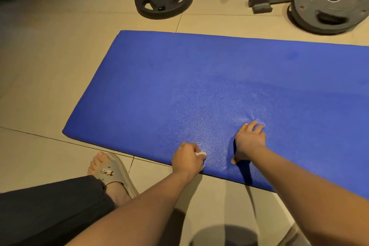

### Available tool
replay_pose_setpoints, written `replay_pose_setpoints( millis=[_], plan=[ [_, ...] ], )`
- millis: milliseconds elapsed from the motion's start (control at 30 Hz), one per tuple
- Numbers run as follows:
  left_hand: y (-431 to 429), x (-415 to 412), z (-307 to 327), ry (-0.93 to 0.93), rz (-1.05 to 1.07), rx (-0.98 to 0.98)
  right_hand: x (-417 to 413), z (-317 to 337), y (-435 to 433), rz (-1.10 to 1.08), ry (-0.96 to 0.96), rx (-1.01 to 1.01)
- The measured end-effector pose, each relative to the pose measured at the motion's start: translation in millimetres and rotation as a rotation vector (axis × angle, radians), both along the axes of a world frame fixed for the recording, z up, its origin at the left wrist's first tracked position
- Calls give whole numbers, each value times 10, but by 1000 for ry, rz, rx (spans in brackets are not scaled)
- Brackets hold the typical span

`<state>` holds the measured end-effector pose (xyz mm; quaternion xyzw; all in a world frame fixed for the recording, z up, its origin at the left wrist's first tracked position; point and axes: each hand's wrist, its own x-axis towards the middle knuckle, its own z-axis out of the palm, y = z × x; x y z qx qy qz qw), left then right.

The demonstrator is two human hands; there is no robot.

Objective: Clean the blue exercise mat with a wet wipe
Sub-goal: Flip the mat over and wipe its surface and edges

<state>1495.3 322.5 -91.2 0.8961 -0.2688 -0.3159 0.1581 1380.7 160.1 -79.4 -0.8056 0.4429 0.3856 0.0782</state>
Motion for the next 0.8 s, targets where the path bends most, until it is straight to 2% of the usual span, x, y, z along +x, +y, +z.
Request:
replay_pose_setpoints(
  millis=[133, 300, 367, 467, 567, 633, 700, 800],
  plan=[
    [47, -122, -21, 1, 54, -31, -43, -27, 2, -18, -35, 20],
    [98, -327, -24, 28, -139, -23, -74, -44, -15, -20, -50, 31],
    [112, -336, -25, 17, -148, -28, -92, -60, -25, -23, -58, 39],
    [184, -211, -7, 63, 121, -71, -114, -81, -40, -19, -68, 47],
    [334, 65, -6, -25, 484, -74, -141, -93, -38, -20, -75, 44],
    [385, 110, 10, -7, 657, -108, -147, -107, -39, -21, -80, 43],
    [327, -24, 33, 82, 741, -176, -137, -123, -36, -20, -78, 44],
    [170, -410, 22, 193, 671, -237, -122, -137, -45, -26, -79, 42]
  ],
)
